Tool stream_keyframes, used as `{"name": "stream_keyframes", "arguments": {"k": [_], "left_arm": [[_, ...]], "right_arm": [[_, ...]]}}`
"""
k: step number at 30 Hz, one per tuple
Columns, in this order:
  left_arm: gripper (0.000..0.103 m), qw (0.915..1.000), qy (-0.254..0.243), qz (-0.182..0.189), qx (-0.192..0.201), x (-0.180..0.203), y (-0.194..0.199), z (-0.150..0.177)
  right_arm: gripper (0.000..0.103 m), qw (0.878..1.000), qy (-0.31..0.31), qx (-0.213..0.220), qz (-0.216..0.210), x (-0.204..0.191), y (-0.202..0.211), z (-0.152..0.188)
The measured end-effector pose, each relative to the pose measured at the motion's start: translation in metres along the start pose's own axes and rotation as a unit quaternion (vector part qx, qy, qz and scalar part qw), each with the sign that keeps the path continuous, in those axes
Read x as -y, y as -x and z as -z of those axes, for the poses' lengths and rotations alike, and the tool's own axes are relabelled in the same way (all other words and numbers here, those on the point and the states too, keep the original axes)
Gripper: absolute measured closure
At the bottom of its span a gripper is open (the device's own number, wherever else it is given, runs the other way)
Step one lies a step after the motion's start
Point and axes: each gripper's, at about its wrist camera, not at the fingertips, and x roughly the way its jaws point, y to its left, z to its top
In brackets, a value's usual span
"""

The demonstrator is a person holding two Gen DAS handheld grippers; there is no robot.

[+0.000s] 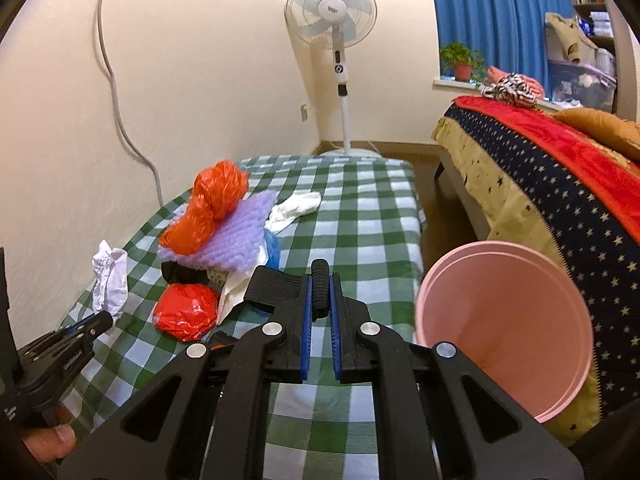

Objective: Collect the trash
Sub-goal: 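Carry the white paper and black item over the pink bin with both tools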

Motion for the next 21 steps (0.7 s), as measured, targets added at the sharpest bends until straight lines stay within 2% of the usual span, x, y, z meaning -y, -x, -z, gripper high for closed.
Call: {"name": "stream_keyframes", "arguments": {"k": [10, 21], "left_arm": [[0.096, 0.9981, -0.048, 0.031, 0.022, 0.022, 0.029, 0.007], [0.096, 0.9919, -0.092, 0.076, 0.042, 0.057, 0.050, 0.003]], "right_arm": [[0.095, 0.999, -0.017, 0.033, 0.027, 0.026, 0.042, -0.015], [0.095, 0.995, -0.044, 0.065, 0.064, 0.070, 0.082, -0.030]]}}
